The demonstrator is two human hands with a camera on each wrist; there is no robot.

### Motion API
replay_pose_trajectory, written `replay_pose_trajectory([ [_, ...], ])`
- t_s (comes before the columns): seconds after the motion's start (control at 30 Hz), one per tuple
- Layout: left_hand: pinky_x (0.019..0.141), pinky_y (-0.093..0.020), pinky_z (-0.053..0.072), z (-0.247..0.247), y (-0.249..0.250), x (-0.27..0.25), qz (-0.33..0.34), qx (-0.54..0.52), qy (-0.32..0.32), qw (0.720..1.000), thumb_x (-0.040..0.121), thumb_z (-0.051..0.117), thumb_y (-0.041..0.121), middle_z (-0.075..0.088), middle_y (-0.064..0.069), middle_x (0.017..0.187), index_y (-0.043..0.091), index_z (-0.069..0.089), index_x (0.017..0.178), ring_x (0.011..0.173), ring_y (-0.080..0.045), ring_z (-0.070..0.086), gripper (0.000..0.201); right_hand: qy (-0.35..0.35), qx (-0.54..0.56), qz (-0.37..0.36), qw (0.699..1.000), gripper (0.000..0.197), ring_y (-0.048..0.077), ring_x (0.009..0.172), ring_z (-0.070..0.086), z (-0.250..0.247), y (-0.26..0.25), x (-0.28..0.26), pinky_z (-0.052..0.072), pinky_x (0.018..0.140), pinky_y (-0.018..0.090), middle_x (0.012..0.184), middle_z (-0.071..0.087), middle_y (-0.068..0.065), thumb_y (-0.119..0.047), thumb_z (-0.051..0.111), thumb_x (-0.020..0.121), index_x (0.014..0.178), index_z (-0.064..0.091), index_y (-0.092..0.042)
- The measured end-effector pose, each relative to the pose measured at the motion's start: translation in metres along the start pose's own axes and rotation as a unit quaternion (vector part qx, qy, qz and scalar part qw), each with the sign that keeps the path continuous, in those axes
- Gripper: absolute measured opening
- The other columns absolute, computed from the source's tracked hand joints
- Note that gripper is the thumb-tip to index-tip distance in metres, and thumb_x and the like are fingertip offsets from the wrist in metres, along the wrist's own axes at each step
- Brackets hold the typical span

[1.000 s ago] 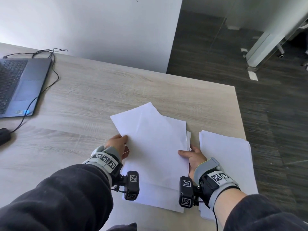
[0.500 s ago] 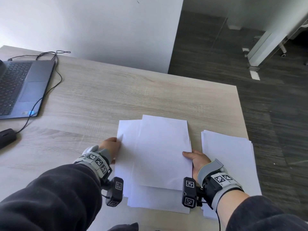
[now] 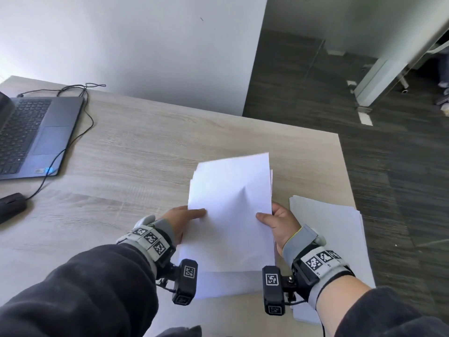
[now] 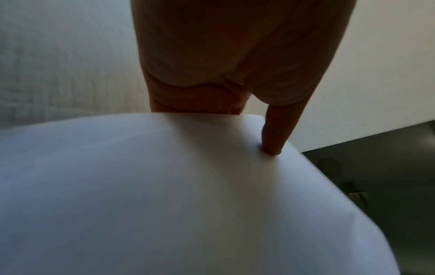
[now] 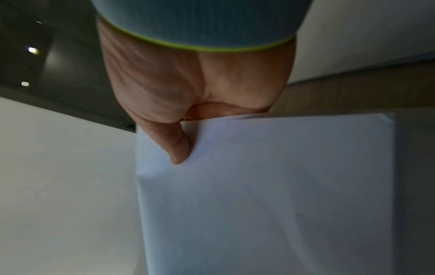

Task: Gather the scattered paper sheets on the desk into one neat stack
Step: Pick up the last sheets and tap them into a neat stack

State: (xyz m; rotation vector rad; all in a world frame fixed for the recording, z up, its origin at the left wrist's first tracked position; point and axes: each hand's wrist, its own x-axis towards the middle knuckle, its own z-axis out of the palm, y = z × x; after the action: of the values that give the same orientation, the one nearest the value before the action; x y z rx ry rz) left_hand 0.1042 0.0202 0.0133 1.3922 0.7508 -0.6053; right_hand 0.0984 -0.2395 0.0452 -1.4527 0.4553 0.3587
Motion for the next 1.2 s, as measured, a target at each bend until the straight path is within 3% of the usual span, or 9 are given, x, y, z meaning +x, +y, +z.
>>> replay_pose_trajectory([
  [0.1, 0.093, -0.051, 0.057, 0.007, 0.024, -0.016, 0.1, -0.029, -0.001, 0.995, 0.09, 0.072, 0.006, 0.073, -0.024, 0.111, -0.001, 0.066, 0.116, 0.096, -0.037, 0.07, 0.028, -0.021, 0.017, -0.046, 0.999, 0.02, 0.029, 0.077, 0.069, -0.005, -0.026, -0.005, 0.058, 0.075, 0.04, 0.086, 0.075, 0.012, 0.011, 0.06, 0.085, 0.091, 0.072, -0.005],
  [0.2, 0.089, -0.043, 0.058, 0.013, 0.055, -0.034, 0.2, -0.09, -0.026, 0.975, 0.083, 0.075, 0.003, 0.076, -0.017, 0.101, 0.0, 0.068, 0.111, 0.095, -0.034, 0.07, 0.029, -0.043, 0.031, -0.065, 0.996, 0.015, 0.031, 0.083, 0.07, -0.015, -0.045, -0.008, 0.057, 0.075, 0.037, 0.095, 0.075, 0.016, 0.005, 0.067, 0.082, 0.092, 0.074, -0.004],
  [0.33, 0.085, -0.032, 0.06, 0.019, 0.082, -0.055, 0.318, -0.083, -0.076, 0.941, 0.071, 0.069, 0.006, 0.078, -0.007, 0.095, 0.009, 0.072, 0.103, 0.088, -0.021, 0.073, 0.031, -0.02, -0.063, -0.097, 0.993, 0.045, 0.028, 0.076, 0.062, -0.024, -0.051, -0.005, 0.047, 0.076, 0.041, 0.081, 0.069, 0.012, -0.039, 0.09, 0.052, 0.073, 0.072, -0.003],
  [0.4, 0.083, -0.029, 0.059, 0.022, 0.085, -0.057, 0.341, -0.055, -0.099, 0.933, 0.071, 0.068, 0.003, 0.078, -0.003, 0.096, 0.012, 0.071, 0.107, 0.09, -0.018, 0.072, 0.037, -0.018, -0.056, -0.128, 0.99, 0.03, 0.025, 0.078, 0.067, -0.026, -0.051, -0.005, 0.053, 0.078, 0.036, 0.083, 0.071, 0.007, -0.029, 0.087, 0.054, 0.072, 0.073, -0.01],
  [0.5, 0.081, -0.033, 0.057, 0.026, 0.079, -0.05, 0.328, -0.024, -0.095, 0.94, 0.063, 0.072, 0.001, 0.079, -0.001, 0.097, 0.013, 0.067, 0.111, 0.09, -0.019, 0.073, 0.049, -0.053, -0.023, -0.152, 0.987, 0.031, 0.022, 0.091, 0.07, -0.022, -0.047, -0.013, 0.055, 0.085, 0.034, 0.098, 0.074, 0.009, -0.008, 0.075, 0.062, 0.092, 0.074, -0.012],
  [0.73, 0.091, -0.04, 0.052, 0.031, 0.053, -0.031, 0.251, 0.038, -0.034, 0.967, 0.056, 0.066, 0.007, 0.078, 0.004, 0.087, 0.019, 0.07, 0.099, 0.092, -0.027, 0.069, 0.045, -0.055, -0.06, -0.149, 0.985, 0.042, 0.011, 0.092, 0.068, -0.024, -0.023, -0.009, 0.054, 0.079, 0.022, 0.102, 0.073, 0.002, -0.011, 0.071, 0.067, 0.108, 0.067, -0.012],
  [0.9, 0.1, -0.04, 0.05, 0.033, 0.044, -0.025, 0.226, 0.108, 0.001, 0.968, 0.089, 0.072, 0.015, 0.076, 0.005, 0.095, 0.024, 0.071, 0.099, 0.101, -0.026, 0.07, 0.013, -0.009, -0.167, -0.114, 0.979, 0.016, 0.011, 0.087, 0.069, -0.032, -0.007, -0.008, 0.051, 0.081, 0.029, 0.091, 0.075, -0.01, -0.018, 0.067, 0.078, 0.089, 0.073, -0.027],
  [1.1, 0.082, -0.043, 0.062, 0.08, 0.042, -0.031, 0.169, 0.149, -0.032, 0.974, 0.066, 0.056, 0.019, 0.079, -0.002, 0.09, 0.03, 0.065, 0.104, 0.086, -0.031, 0.075, 0.04, 0.101, -0.106, -0.076, 0.986, 0.031, 0.03, 0.079, 0.065, -0.073, 0.007, -0.012, 0.053, 0.082, 0.058, 0.097, 0.072, 0.012, -0.025, 0.059, 0.068, 0.097, 0.065, -0.031],
  [1.2, 0.067, -0.04, 0.062, 0.114, 0.026, -0.034, 0.128, 0.179, -0.052, 0.974, 0.072, 0.054, 0.012, 0.077, -0.007, 0.092, 0.028, 0.063, 0.101, 0.077, -0.03, 0.074, 0.034, 0.134, -0.142, -0.04, 0.98, 0.028, 0.038, 0.089, 0.068, -0.105, 0.022, -0.021, 0.055, 0.082, 0.052, 0.092, 0.074, 0.003, -0.022, 0.055, 0.071, 0.096, 0.064, -0.032],
])
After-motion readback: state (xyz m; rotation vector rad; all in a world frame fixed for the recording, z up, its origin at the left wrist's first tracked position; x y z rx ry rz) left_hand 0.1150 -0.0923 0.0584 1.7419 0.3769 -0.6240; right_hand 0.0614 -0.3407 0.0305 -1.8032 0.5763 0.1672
